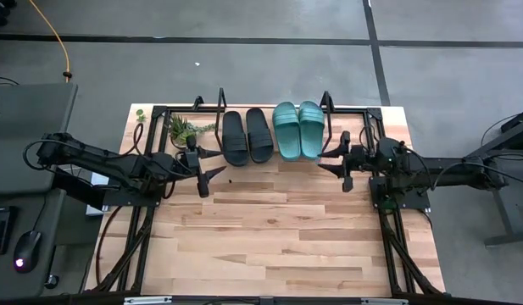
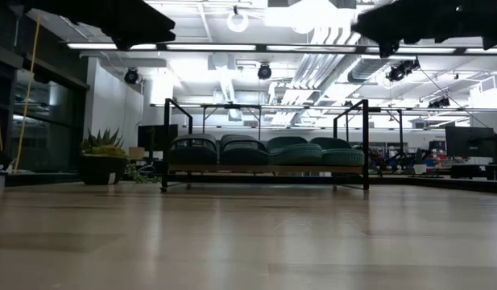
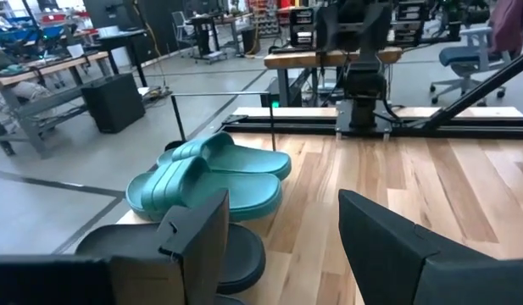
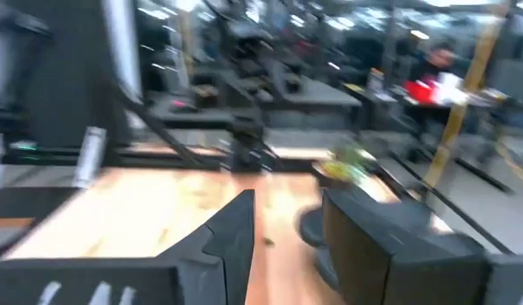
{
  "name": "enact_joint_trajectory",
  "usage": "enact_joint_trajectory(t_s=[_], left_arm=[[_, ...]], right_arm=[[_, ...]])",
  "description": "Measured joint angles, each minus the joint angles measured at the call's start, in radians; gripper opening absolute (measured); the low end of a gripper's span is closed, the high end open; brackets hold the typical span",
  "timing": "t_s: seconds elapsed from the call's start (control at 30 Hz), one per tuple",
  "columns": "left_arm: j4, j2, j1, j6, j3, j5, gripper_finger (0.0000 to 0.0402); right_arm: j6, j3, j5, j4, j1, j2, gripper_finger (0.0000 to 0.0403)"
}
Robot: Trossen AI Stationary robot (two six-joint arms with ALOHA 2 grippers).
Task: Pick and place slides into the shelf
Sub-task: Return to Home Position
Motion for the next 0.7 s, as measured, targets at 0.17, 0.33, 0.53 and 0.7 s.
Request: enact_joint_trajectory(t_s=[0.17,0.33,0.53,0.7], left_arm=[[0.138,-0.005,0.0,0.02,-0.086,-0.002,0.0207],[0.252,-0.042,0.0,0.042,-0.171,-0.006,0.0207],[0.221,-0.116,0.0,0.054,-0.194,-0.011,0.0207],[0.092,-0.208,0.0,0.052,-0.204,-0.011,0.0207]], right_arm=[[0.001,0.0,-0.085,0.048,0.001,-0.008,0.0128],[0.012,-0.1,-0.066,0.175,0.0,-0.045,0.0128],[0.063,-0.315,0.023,0.439,-0.022,-0.165,0.0128],[0.091,-0.337,0.017,0.341,-0.063,-0.286,0.0128]])
